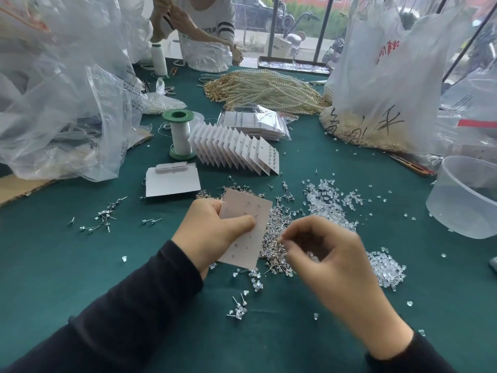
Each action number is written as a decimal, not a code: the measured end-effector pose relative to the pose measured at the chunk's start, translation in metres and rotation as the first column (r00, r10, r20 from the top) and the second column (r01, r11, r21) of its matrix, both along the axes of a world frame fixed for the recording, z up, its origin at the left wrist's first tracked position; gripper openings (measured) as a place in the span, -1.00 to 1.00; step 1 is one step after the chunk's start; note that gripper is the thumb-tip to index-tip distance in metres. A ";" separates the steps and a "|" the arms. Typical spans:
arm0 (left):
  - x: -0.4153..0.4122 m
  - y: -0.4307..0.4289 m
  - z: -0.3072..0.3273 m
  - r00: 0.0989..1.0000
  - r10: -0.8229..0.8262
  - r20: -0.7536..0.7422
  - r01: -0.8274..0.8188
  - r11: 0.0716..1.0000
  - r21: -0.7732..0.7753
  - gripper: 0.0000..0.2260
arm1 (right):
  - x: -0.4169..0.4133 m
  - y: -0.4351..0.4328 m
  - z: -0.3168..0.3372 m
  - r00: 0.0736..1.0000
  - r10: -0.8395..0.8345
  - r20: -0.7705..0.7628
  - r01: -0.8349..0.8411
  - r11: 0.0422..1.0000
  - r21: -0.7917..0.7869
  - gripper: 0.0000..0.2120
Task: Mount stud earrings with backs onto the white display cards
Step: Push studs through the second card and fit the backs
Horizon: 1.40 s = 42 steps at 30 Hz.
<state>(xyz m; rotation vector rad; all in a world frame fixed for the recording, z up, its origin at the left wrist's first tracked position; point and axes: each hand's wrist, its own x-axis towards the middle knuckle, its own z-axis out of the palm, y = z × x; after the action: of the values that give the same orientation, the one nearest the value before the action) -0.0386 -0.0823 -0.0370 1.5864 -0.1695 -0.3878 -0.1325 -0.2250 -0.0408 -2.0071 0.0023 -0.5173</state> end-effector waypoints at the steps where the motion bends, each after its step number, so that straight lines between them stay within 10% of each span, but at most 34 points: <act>1: -0.001 -0.001 -0.001 1.000 -0.006 0.007 0.006 1.000 0.009 -0.90 | 0.001 -0.001 0.001 1.000 -0.009 0.004 0.009 0.999 0.053 -0.82; 5: -0.006 -0.006 -0.005 0.999 -0.009 0.050 0.007 0.999 0.047 -0.95 | 0.005 -0.001 0.003 0.999 -0.032 0.001 0.031 0.981 0.192 -0.81; 42: -0.019 -0.012 -0.005 0.966 -0.084 0.245 0.056 0.991 0.120 -0.73 | 0.008 0.010 -0.011 0.907 -0.144 0.397 0.285 0.902 -0.324 -0.97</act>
<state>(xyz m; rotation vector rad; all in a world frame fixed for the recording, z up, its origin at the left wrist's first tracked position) -0.0574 -0.0944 -0.0415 1.7412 -0.4047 -0.2540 -0.1240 -0.2146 -0.0519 -2.2647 -0.1087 -1.1039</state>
